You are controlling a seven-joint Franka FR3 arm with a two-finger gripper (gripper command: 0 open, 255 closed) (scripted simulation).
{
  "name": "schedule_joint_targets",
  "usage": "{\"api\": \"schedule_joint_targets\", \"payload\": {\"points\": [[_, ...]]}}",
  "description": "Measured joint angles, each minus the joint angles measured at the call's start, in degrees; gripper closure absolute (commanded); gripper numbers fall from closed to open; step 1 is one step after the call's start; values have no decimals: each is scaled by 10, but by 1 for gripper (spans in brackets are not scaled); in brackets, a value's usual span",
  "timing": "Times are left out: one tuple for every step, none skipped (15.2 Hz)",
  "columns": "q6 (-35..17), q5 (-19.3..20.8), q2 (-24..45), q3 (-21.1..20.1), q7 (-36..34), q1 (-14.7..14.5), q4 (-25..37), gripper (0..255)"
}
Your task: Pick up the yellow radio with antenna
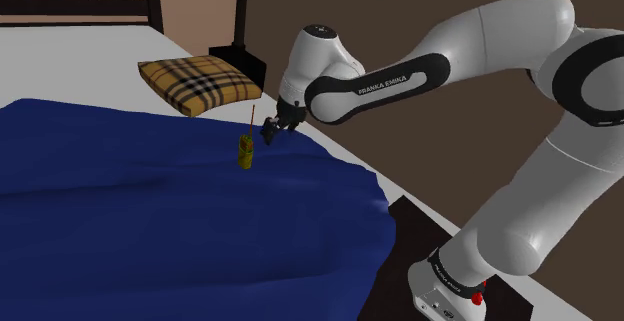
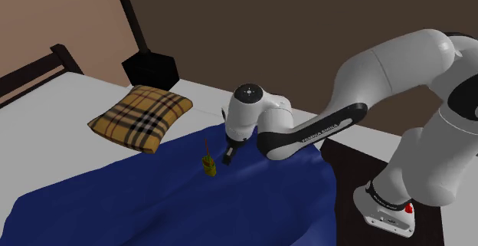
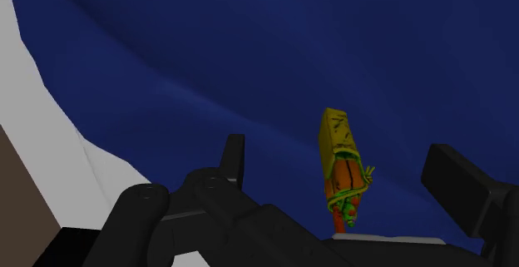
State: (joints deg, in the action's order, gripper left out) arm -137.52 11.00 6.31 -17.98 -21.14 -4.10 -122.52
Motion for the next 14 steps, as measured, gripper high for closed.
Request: {"api": "schedule_joint_targets", "payload": {"points": [[-5, 14, 23, 1, -12, -4, 18, 0], [-5, 27, 44, 1, -25, -10, 38, 0], [-5, 41, 66, 3, -38, -17, 59, 0], [-7, 52, 85, 5, -47, -22, 76, 0], [-11, 65, 108, 8, -57, -28, 96, 0], [-14, 76, 128, 12, -67, -36, 113, 0], [-12, 82, 142, 14, -73, -41, 128, 0], [-17, 87, 150, 16, -77, -43, 131, 0], [-22, 92, 157, 18, -82, -46, 132, 0], [-27, 96, 164, 19, -86, -48, 134, 0], [-31, 98, 167, 21, -88, -49, 133, 0], [-35, 103, 176, 23, -91, -51, 136, 0], [-40, 105, 179, 24, -94, -52, 135, 0], [-47, 110, 188, 27, -97, -54, 136, 0]]}}
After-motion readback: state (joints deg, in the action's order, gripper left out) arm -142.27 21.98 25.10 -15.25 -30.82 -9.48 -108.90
